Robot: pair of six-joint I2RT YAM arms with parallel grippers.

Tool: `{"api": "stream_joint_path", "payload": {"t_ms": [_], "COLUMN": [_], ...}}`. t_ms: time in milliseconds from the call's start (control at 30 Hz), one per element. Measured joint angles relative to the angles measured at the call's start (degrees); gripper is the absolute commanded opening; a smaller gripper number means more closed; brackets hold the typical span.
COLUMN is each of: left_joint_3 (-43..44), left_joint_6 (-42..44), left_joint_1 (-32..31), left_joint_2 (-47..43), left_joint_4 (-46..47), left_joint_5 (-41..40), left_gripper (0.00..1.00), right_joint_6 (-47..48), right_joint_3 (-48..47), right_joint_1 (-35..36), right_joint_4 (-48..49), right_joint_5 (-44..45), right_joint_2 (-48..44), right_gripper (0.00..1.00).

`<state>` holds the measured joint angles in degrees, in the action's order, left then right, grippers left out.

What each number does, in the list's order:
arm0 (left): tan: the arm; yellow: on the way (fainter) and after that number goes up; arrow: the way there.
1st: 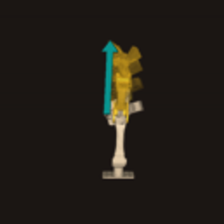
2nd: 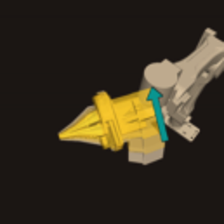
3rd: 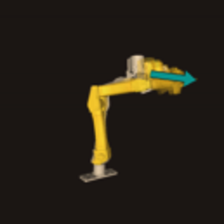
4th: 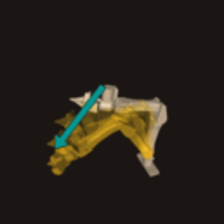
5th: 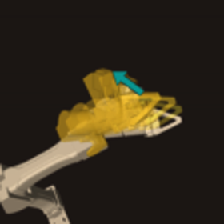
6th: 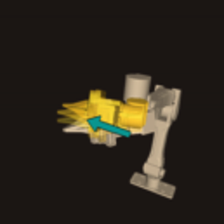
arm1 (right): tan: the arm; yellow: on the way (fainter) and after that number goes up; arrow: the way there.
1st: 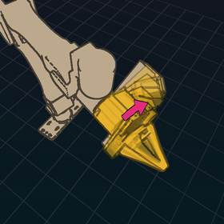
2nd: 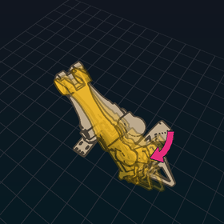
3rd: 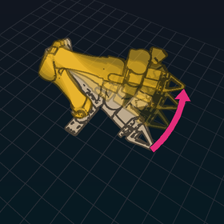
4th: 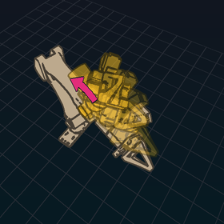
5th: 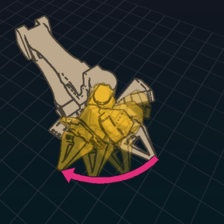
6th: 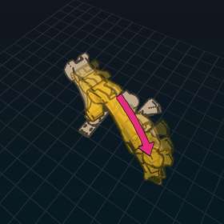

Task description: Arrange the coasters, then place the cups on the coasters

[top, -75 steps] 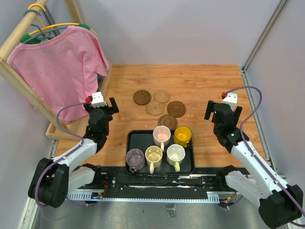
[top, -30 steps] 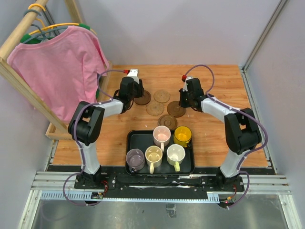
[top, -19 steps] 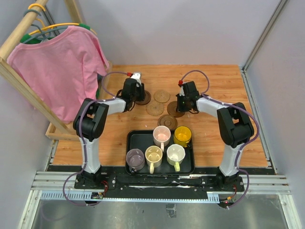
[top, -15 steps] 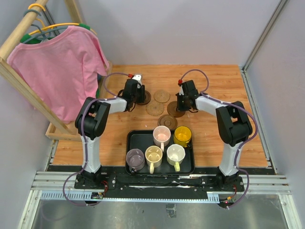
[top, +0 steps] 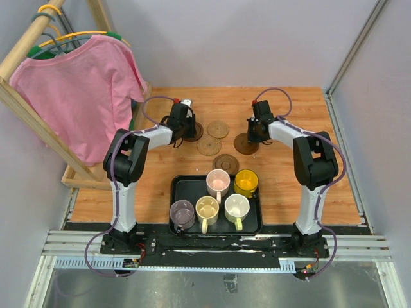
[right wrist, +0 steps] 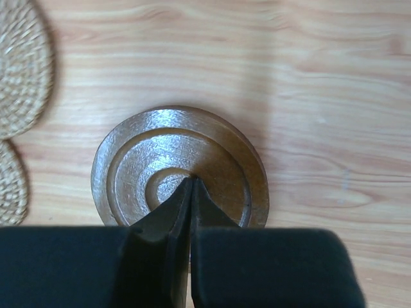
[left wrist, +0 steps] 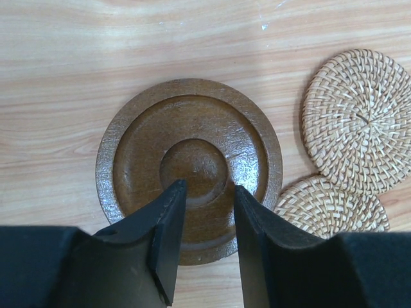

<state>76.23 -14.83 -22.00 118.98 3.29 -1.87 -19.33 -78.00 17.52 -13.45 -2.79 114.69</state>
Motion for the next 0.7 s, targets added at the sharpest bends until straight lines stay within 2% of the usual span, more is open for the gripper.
{"api": "stream_joint_path", "payload": {"t_ms": [300, 700], "left_joint_3": [0.3, -4.1], "left_joint_6": [-0.3, -2.0], "left_joint_1": [-0.2, 2.6], "left_joint_2": [-0.5, -5.3], "left_joint_4": [-2.9, -7.9], "left_joint_5": [-4.3, -8.3], "left_gripper": [0.41, 0.38], "right_joint_6": [-0.9, -0.2], "right_joint_3": [-0.9, 2.5], "right_joint_1": [-7.6, -8.5], "right_joint_4": [-0.7, -2.1], "right_joint_5": [1.5, 4.3], "right_joint_2": [0.5, -3.3], "right_gripper": [0.01, 0.01]}}
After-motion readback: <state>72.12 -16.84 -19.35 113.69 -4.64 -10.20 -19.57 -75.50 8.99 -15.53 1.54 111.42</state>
